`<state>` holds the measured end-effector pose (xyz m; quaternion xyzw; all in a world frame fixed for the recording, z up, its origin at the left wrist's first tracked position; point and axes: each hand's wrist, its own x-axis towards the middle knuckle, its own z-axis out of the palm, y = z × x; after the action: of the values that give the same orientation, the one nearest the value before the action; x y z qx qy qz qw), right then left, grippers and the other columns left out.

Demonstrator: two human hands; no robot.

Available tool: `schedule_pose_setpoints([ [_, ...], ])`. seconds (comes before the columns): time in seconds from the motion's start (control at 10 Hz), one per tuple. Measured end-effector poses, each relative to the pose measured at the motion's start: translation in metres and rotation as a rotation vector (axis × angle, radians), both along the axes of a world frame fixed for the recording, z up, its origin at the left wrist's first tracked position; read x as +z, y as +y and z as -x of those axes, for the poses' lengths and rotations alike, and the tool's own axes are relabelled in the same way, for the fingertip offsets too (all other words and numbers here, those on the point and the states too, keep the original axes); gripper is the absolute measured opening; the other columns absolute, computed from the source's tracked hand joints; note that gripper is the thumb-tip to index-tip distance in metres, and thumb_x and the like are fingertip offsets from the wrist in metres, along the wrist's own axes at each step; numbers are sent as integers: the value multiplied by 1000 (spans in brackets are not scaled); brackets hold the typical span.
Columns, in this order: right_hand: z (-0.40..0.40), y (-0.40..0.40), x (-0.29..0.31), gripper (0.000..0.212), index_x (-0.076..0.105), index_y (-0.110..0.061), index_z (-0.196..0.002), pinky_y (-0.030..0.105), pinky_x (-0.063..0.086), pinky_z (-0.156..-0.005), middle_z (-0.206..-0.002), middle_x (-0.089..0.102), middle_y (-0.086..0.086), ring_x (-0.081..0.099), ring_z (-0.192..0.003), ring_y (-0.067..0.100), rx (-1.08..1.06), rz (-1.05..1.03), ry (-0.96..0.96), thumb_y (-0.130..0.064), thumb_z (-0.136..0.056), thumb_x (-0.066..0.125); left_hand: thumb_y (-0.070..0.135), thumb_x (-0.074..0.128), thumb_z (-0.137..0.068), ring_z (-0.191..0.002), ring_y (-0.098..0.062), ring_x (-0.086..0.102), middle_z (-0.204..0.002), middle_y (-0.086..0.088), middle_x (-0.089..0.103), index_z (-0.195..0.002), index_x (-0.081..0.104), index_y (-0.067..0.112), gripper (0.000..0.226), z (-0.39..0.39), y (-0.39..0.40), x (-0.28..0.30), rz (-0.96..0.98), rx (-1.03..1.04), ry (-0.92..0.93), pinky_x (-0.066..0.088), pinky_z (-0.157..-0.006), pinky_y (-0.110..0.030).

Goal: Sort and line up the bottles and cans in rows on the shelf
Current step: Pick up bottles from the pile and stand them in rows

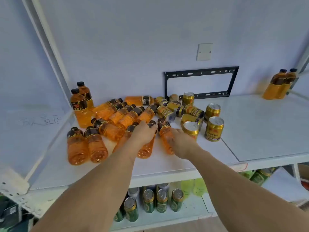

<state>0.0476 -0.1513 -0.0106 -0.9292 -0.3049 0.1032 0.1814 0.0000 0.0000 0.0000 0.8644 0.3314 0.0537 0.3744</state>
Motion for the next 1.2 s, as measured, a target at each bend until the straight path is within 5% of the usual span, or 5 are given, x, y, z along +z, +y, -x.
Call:
schedule_pose_setpoints([
  [0.2, -21, 36, -38, 47, 38, -15, -138, 41, 43, -72, -126, 50, 10, 58, -109, 32, -198, 24, 42, -43, -99, 34, 40, 37, -103, -122, -36, 52, -133, -19, 56, -132, 50, 1, 50, -31, 7, -17, -121, -6, 197, 44, -100, -42],
  [0.6, -17, 50, -10, 29, 57, -15, -106, 34, 53, -77, -115, 64, 13, 64, -104, 31, -468, -212, 394, -43, -97, 53, 46, 34, -102, -118, -35, 56, -130, -20, 58, -128, 54, -1, 57, -24, 23, -32, -69, -138, 279, 44, -96, -41],
  [0.8, -4, 39, -8, 66, 48, -3, -131, 38, 51, -77, -93, 55, 9, 57, -91, 27, -643, -443, 597, -52, -89, 63, 50, 31, -103, -130, -34, 45, -141, -18, 49, -143, 41, 0, 65, 16, 12, -27, 120, -25, 120, 34, -107, -38],
  [1.0, 25, 12, -7, 61, 49, -10, -131, 34, 45, -73, -98, 58, 3, 58, -84, 19, -605, -756, 654, -46, -85, 69, 57, 32, -99, -127, -30, 47, -139, -9, 51, -146, 37, 18, 62, 70, -9, -23, 330, 9, -167, 37, -102, -39],
  [1.2, 45, -58, 3, 56, 54, -18, -123, 34, 54, -72, -104, 67, 2, 68, -89, 20, -519, -945, 569, -51, -82, 72, 55, 52, -93, -85, -24, 72, -98, -6, 73, -102, 60, 24, 34, 113, -87, -3, 662, 4, -428, 60, -75, -43],
])
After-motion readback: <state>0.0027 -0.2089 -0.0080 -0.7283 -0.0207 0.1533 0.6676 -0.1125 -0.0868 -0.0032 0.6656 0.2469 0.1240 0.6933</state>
